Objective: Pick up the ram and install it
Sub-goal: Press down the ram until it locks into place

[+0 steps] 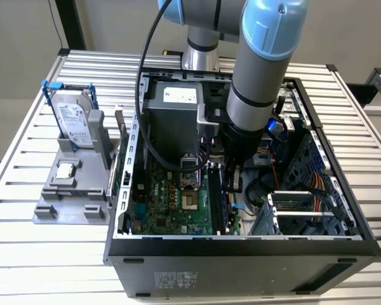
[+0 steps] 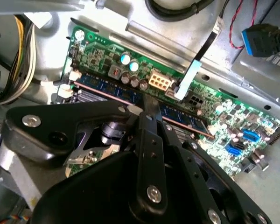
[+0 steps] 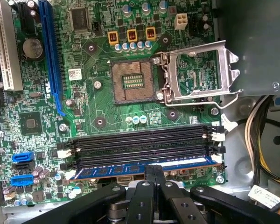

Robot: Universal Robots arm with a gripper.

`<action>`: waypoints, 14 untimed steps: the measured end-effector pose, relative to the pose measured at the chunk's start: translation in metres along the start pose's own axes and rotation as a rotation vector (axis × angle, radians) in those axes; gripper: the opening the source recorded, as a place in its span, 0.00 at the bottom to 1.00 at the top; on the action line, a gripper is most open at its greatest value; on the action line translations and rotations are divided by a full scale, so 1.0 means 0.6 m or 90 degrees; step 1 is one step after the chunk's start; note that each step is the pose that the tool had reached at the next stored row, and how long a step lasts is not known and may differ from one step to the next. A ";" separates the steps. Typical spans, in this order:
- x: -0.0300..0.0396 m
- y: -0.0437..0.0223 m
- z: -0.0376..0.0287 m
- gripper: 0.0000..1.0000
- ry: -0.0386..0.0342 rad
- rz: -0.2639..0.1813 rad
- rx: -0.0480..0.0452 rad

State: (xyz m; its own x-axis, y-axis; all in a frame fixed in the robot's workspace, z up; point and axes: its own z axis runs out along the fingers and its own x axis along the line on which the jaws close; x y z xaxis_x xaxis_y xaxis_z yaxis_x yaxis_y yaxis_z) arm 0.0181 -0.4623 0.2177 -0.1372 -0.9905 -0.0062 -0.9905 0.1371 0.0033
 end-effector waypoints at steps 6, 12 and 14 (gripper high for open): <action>0.000 0.000 -0.027 0.00 -0.0038 0.000 -0.0001; 0.000 0.000 -0.038 0.00 -0.0037 0.000 -0.0002; 0.000 0.000 -0.039 0.00 -0.0037 0.000 -0.0002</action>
State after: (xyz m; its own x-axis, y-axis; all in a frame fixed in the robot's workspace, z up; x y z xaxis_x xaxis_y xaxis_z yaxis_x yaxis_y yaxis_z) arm 0.0180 -0.4628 0.2413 -0.1372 -0.9905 -0.0119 -0.9905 0.1371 0.0036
